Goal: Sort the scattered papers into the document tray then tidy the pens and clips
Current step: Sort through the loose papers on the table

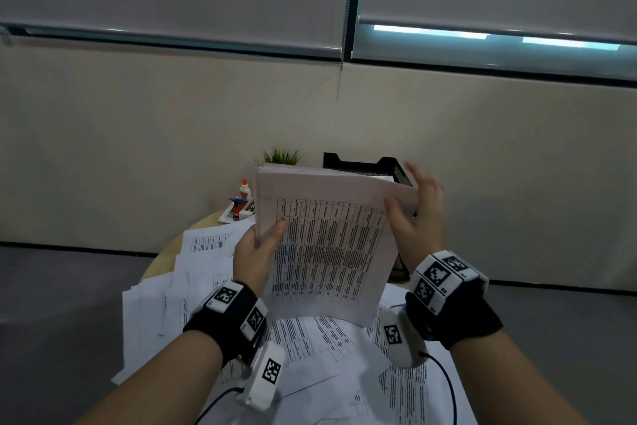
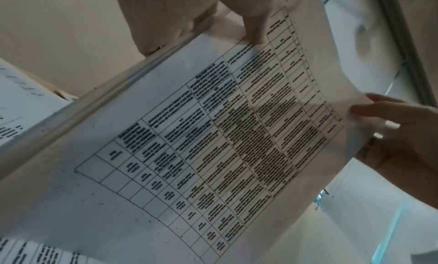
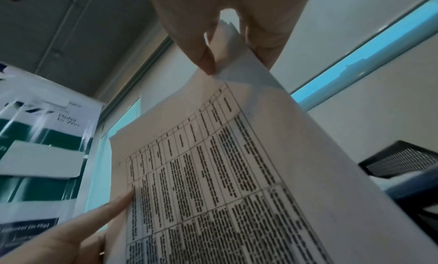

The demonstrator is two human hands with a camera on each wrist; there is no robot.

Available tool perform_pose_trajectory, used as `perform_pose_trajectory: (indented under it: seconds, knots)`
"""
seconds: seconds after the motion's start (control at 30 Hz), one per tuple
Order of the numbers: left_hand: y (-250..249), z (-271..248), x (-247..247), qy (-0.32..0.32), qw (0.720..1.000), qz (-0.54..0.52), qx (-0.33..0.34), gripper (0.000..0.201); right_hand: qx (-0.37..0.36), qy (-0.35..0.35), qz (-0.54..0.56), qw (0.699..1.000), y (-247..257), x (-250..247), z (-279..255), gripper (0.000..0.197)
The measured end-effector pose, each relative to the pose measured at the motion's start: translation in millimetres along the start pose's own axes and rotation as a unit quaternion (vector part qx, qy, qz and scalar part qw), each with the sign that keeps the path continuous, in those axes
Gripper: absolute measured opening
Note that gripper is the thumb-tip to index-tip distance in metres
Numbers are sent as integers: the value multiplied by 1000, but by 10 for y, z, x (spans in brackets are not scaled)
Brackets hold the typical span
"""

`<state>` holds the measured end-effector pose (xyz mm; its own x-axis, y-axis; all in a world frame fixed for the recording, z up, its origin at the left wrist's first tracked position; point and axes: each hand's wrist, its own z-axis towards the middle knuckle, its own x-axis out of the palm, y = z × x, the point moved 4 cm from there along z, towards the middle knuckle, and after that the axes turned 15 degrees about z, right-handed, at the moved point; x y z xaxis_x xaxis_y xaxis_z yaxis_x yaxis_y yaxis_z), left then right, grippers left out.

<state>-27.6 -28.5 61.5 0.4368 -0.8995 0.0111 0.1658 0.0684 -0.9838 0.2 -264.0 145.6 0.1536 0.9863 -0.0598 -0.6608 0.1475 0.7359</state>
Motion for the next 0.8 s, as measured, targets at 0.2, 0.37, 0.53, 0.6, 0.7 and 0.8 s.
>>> perform_pose_trajectory:
  seconds: [0.2, 0.37, 0.53, 0.6, 0.7, 0.8]
  knots:
    - [114, 4, 1, 44, 998, 47, 2, 30, 321, 54, 209, 922, -654, 149, -359, 38]
    - [117, -3, -2, 25, 997, 70, 10, 27, 321, 50, 211, 922, -678, 261, -461, 24]
    - [217, -54, -47, 37, 996, 83, 0, 25, 321, 34, 207, 923, -705, 215, -514, 20]
    - [419, -156, -60, 50, 993, 96, -43, 27, 344, 38, 176, 922, -812, 232, -684, 17]
    - [686, -231, -93, 50, 988, 116, -93, 21, 368, 48, 143, 917, -941, 280, -830, 15]
    - [659, -228, -83, 49, 987, 123, -88, 15, 361, 23, 135, 922, -946, 291, -764, 19]
